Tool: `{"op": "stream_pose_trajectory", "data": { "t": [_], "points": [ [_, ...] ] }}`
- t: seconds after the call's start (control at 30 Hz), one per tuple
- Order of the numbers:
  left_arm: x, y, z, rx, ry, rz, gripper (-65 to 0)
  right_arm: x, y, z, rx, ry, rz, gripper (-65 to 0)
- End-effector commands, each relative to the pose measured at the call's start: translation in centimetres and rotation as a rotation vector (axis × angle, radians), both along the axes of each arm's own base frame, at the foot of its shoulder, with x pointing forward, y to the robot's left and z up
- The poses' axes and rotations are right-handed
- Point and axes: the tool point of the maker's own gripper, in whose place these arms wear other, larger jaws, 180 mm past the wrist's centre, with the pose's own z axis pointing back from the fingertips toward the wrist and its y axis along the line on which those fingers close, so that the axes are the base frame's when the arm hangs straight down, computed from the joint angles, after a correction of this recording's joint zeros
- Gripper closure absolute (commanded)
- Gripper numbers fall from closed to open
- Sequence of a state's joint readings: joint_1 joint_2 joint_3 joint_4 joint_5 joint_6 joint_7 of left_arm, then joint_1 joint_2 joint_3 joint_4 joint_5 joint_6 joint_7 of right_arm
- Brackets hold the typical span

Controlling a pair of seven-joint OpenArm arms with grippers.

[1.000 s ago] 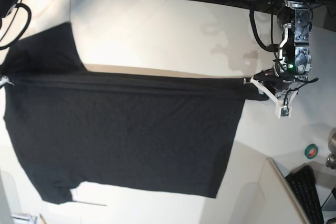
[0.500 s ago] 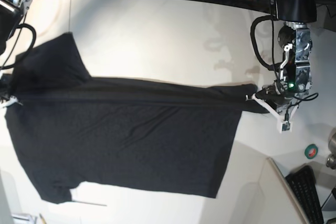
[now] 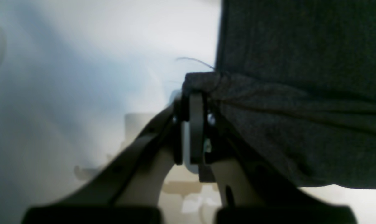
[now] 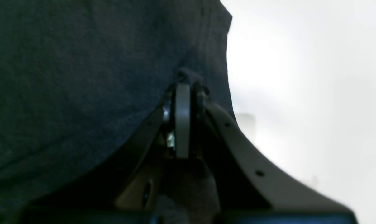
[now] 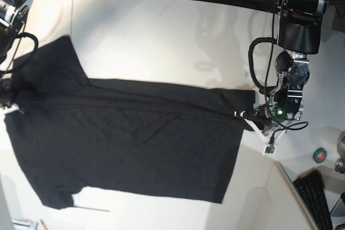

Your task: Layout the t-shirt on the table in an organized manner, then fold the t-shirt properly

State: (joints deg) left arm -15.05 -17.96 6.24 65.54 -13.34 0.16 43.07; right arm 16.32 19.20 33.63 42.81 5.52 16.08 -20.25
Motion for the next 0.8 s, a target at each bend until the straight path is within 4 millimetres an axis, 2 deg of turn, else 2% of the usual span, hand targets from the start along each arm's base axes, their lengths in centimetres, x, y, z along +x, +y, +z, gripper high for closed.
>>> {"op": "stream_pose_trajectory", "data": {
  "t": [0.0,0.2,0.23,0.3,0.33,0.37,0.43,0.53,0.57,0.63,0.7,0.77],
  "points": [
    [1.3,0.9,1.5,0.023,-0.043,0.007,0.0,1.4,-1.7,2.1,-0.039,-0.063,-0.014,0.0],
    [1.7,1.2,1.7,0.019,-0.049,0.019,0.0,1.5,-1.8,2.3,-0.042,-0.08,-0.02,0.0],
    [1.7,1.2,1.6,0.019,-0.048,0.021,0.0,1.5,-1.8,2.3,-0.041,-0.083,-0.021,-2.6],
    [1.7,1.3,1.7,0.019,-0.05,0.023,0.0,1.5,-2.2,2.7,-0.049,-0.092,-0.025,-24.0],
    [1.8,1.3,1.8,0.018,-0.053,0.022,-8.4,1.4,-2.3,3.0,-0.061,-0.1,-0.023,-33.3],
    [1.8,1.2,1.9,0.018,-0.057,0.02,-19.4,0.8,-2.6,3.3,-0.077,-0.108,-0.027,-40.2],
    [1.9,0.9,2.1,0.01,-0.078,0.013,-37.7,0.2,-3.1,4.8,-0.11,-0.16,-0.046,-42.3],
    [1.1,-0.3,1.5,-0.007,-0.141,-0.014,-59.6,-1.4,-2.6,7.2,-0.167,-0.228,-0.061,-40.7],
    [0.9,-0.4,1.5,-0.008,-0.169,-0.021,-63.8,-2.4,-2.4,7.4,-0.182,-0.22,-0.057,-40.7],
    [-0.2,0.4,0.9,-0.014,-0.203,0.003,-65.0,-4.3,-1.3,7.0,-0.184,-0.169,-0.04,-40.8],
    [-1.8,2.6,0.5,-0.018,-0.228,0.074,-65.0,-6.7,-0.1,5.4,-0.164,-0.108,-0.036,-41.0],
    [-3.3,3.9,-0.2,-0.037,-0.241,0.145,-65.0,-8.3,0.4,3.9,-0.149,-0.069,-0.035,-41.1]
  ]
}}
